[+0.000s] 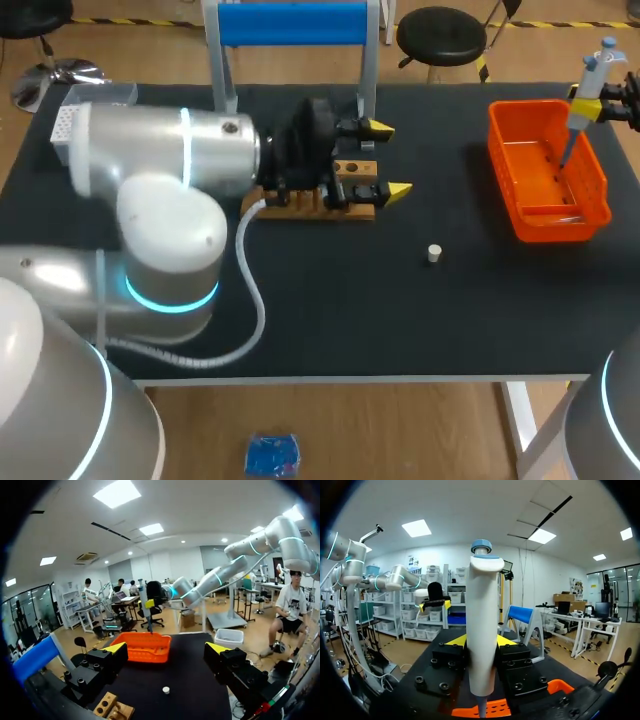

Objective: Invert the test tube, pick up the pipette, mount the tip to pipette, aspirate from beaker and dispense into the tube, eject the tip, return the pipette, and cap with the stopper.

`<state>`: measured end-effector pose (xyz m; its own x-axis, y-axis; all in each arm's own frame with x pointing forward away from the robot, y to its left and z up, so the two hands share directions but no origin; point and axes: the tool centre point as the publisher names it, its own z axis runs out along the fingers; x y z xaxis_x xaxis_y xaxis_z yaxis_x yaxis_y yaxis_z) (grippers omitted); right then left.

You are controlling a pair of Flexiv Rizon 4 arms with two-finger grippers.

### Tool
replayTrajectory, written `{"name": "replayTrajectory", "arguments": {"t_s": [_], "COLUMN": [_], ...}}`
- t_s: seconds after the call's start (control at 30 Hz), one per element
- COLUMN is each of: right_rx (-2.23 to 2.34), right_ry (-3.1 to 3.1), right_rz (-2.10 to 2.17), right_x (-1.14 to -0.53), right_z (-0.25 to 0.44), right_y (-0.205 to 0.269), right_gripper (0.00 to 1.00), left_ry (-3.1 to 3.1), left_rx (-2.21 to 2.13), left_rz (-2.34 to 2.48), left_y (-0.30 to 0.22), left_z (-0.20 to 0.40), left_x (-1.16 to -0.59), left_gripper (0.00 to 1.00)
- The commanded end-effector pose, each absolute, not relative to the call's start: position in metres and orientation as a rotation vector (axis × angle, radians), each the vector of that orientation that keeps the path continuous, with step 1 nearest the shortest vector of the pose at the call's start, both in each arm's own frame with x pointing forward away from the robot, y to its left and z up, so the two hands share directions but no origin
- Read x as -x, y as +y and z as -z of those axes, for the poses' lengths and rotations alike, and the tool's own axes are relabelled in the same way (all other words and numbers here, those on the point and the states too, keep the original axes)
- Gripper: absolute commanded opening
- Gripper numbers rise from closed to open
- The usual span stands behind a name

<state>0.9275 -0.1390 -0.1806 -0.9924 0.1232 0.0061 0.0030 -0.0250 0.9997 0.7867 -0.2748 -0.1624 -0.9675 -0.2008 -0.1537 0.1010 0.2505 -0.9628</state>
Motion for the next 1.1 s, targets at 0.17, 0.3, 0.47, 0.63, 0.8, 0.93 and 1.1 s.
{"name": "replayTrajectory", "arguments": {"t_s": [0.17, 0.3, 0.47, 0.63, 0.8, 0.93, 1.1], "right_rx": [-0.140, -0.140, -0.140, -0.140, -0.140, -0.140, -0.140], "right_ry": [2.135, 2.135, 2.135, 2.135, 2.135, 2.135, 2.135], "right_rz": [-2.183, -2.183, -2.183, -2.183, -2.183, -2.183, -2.183], "right_x": [-0.927, -0.927, -0.927, -0.927, -0.927, -0.927, -0.927], "right_z": [0.180, 0.180, 0.180, 0.180, 0.180, 0.180, 0.180], "right_y": [-0.139, -0.139, -0.139, -0.139, -0.139, -0.139, -0.139], "right_gripper": [0.00, 0.00, 0.00, 0.00, 0.00, 0.00, 0.00], "left_ry": [2.143, 2.182, 2.168, 2.182, 2.195, 2.182, 2.182], "left_rx": [0.192, 0.161, 0.144, 0.138, 0.160, 0.202, 0.241], "left_rz": [1.914, 1.943, 1.955, 1.942, 1.947, 1.963, 1.966], "left_y": [-0.256, -0.252, -0.244, -0.234, -0.228, -0.228, -0.229], "left_z": [0.168, 0.169, 0.165, 0.164, 0.162, 0.163, 0.164], "left_x": [-0.777, -0.783, -0.791, -0.797, -0.800, -0.802, -0.801], "left_gripper": [1.00, 1.00, 1.00, 1.00, 1.00, 1.00, 1.00]}}
